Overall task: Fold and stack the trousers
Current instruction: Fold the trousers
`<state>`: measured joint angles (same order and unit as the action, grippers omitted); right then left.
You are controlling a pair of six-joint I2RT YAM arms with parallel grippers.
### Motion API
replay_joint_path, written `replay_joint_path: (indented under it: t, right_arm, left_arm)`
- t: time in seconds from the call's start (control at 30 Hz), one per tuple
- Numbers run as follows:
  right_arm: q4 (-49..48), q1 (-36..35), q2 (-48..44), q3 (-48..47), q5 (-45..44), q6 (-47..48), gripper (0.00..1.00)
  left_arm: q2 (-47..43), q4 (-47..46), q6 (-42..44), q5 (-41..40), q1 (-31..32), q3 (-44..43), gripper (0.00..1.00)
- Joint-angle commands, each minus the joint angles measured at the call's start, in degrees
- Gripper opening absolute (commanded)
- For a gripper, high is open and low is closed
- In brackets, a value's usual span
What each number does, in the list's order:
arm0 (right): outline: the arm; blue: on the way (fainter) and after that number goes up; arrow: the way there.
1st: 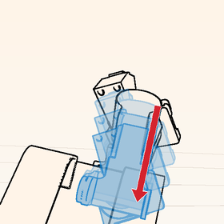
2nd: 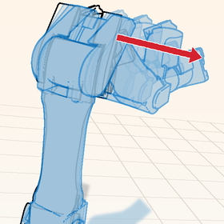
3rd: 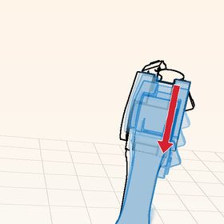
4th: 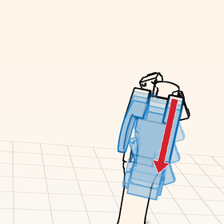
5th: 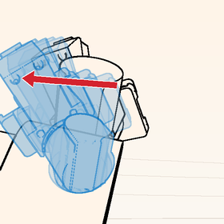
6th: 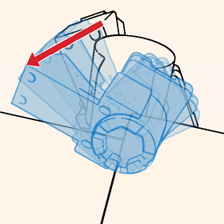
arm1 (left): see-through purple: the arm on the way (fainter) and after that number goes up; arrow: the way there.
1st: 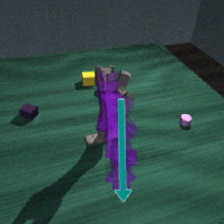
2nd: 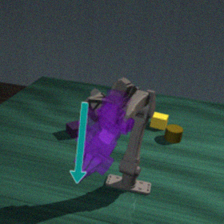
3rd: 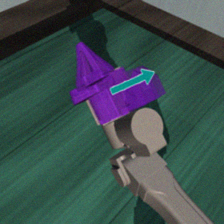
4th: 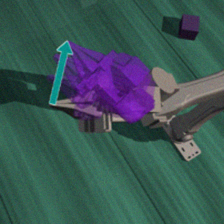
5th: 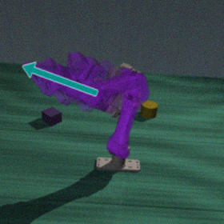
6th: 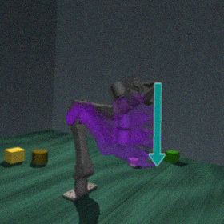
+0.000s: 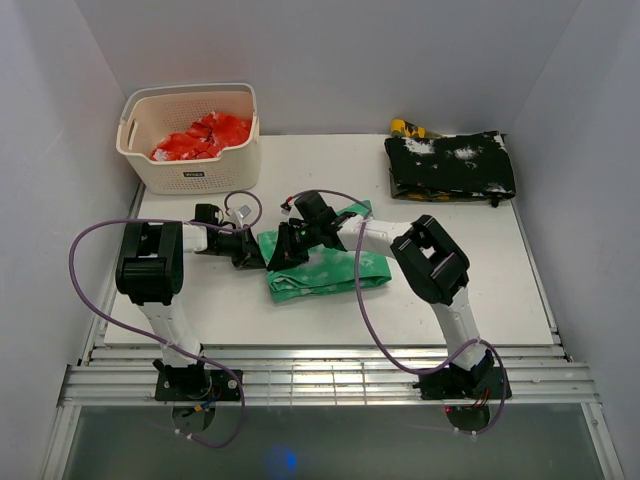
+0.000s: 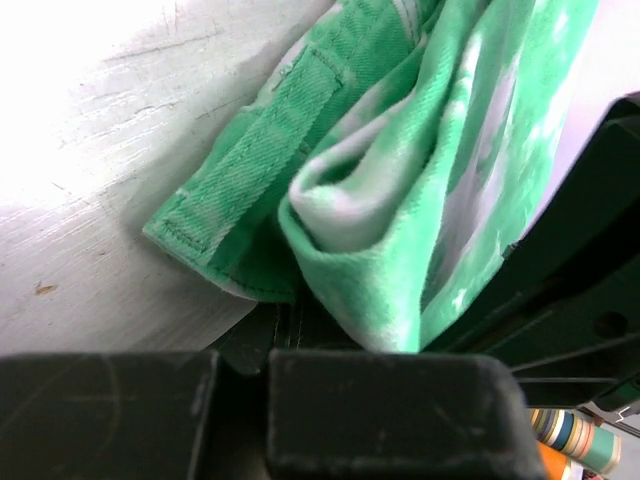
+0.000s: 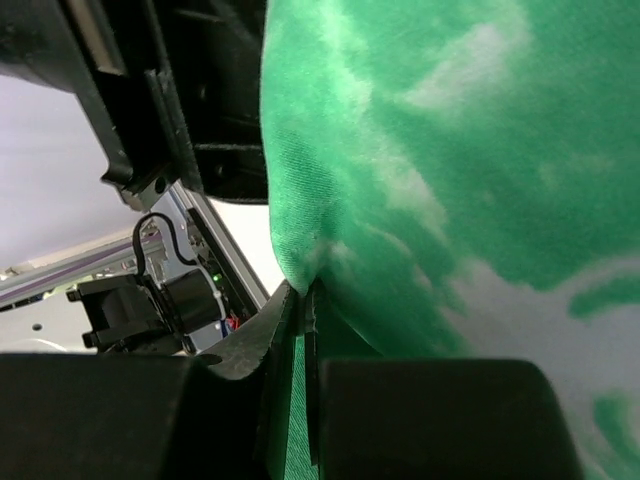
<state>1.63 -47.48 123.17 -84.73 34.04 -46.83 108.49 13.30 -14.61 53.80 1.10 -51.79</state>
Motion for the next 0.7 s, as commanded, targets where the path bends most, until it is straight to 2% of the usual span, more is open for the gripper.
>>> replay_joint_path:
  t: [0.0,0.1,0.13,0.2,0.33,0.37,0.4,0.43,0.47,0.5,0.57,0.6,0.67]
  right_arm:
    - [-0.05,-0.59,1.8,-3.6,-0.38,-2.47,0.08]
    - [-0.05,-0.5,2.59,-3.95,-0.47,-3.09,0.08]
    - [-0.13,-0.5,2.68,-3.61,-0.55,-3.01,0.08]
    - [-0.48,-0.5,2.95,-3.25,-0.38,-2.92,0.08]
    - [-2.86,-0.42,2.34,-3.51,1.2,-2.48,0.11]
    - [-2.95,-0.42,2.16,-4.04,1.2,-1.96,0.15]
    - [-2.86,-0.24,1.55,-4.56,1.38,-1.43,0.23]
    - [-2.86,-0.15,1.37,-5.26,1.73,-0.47,0.27]
    - [-2.86,-0.07,1.28,-6.92,1.99,0.15,0.3]
    - [-2.86,0.2,0.93,-7.9,2.17,0.85,0.39]
    - [-2.86,0.55,0.4,-10.27,3.13,3.57,0.5]
    - [-2.86,1.16,-0.04,-10.89,4.01,4.37,0.59]
    - [-3.3,2.04,-1.96,-11.51,6.82,7.34,0.66]
  left_arm:
    - [0.76,0.5,1.16,-2.65,1.01,1.34,0.0]
    - [0.85,0.76,1.25,-3.0,0.92,1.08,0.0]
    - [0.85,1.81,1.51,-3.7,1.0,0.47,0.05]
    - [0.85,3.48,2.74,-4.93,0.74,-0.59,0.18]
    - [-0.82,10.49,5.73,-8.96,-0.84,-3.93,0.52]
    - [-2.13,11.65,6.52,-9.32,-1.01,-5.15,0.57]
    - [-2.92,12.53,7.66,-9.59,-3.89,-5.6,0.62]
    - [-3.63,14.54,8.19,-9.77,-4.7,-6.04,0.73]
    - [-4.24,15.69,8.98,-9.94,-5.49,-7.17,0.74]
    - [-5.29,16.83,10.55,-10.12,-7.41,-7.71,0.74]
    - [-6.44,20.26,12.06,-10.64,-9.53,-8.41,0.74]
    - [-7.84,21.06,12.85,-10.65,-12.15,-8.94,0.74]
    - [-9.16,23.78,15.04,-8.81,-15.85,-9.55,0.75]
